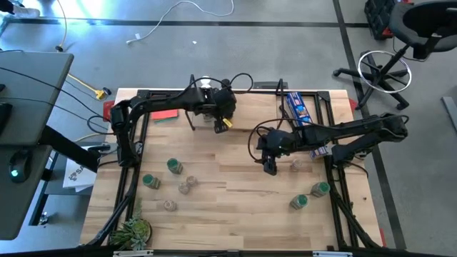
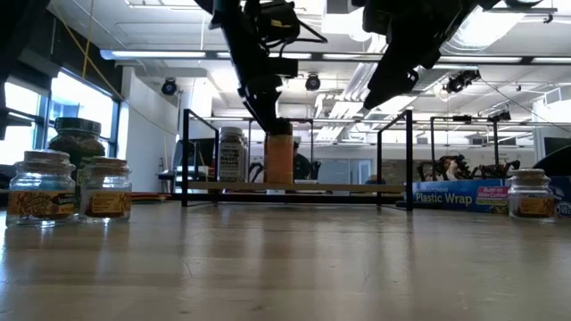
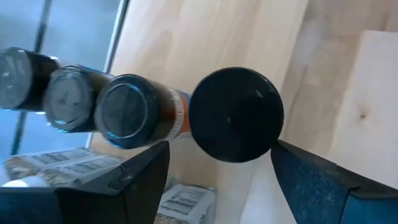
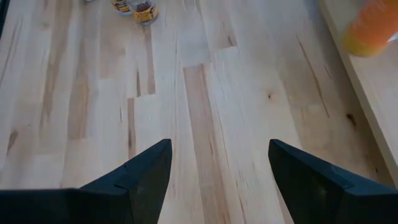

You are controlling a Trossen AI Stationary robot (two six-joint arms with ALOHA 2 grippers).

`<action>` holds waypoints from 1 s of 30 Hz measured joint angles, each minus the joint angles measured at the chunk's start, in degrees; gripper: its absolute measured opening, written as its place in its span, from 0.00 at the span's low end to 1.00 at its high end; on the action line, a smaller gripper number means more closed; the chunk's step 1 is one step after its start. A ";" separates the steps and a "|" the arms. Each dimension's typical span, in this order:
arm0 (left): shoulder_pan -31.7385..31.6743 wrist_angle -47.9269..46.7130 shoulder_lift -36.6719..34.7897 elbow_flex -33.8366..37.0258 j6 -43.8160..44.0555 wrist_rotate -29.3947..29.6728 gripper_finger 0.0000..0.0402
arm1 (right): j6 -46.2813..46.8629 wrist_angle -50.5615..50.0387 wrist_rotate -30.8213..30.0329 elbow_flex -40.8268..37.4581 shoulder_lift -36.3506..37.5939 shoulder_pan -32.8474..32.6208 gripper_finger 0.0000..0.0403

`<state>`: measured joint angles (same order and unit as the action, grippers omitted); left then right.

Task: Shelf spices
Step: Put the black seasoning bottle on the shelf aligned with the other black seasoning bottles

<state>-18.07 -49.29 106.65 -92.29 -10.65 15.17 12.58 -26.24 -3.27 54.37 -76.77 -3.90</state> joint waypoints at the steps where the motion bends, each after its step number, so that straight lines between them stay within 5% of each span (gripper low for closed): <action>1: 0.02 -0.02 0.00 0.00 -0.01 0.87 0.69 | 0.00 0.06 -0.13 0.00 0.00 0.00 0.65; 7: 1.14 -0.49 -0.90 0.00 0.07 3.11 0.69 | 0.22 6.77 -10.20 -1.81 -0.11 0.42 0.65; 18: 8.79 -6.77 -13.01 0.00 9.47 5.51 0.69 | -16.75 42.28 -6.13 -12.29 -9.44 8.94 0.65; 30: 20.75 -13.50 -20.36 0.04 19.74 15.44 0.69 | -11.10 44.89 -11.34 -1.34 -28.16 14.12 0.65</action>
<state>2.68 -62.79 86.30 -92.25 9.10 30.61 1.48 18.66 -14.61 53.03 -104.93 10.22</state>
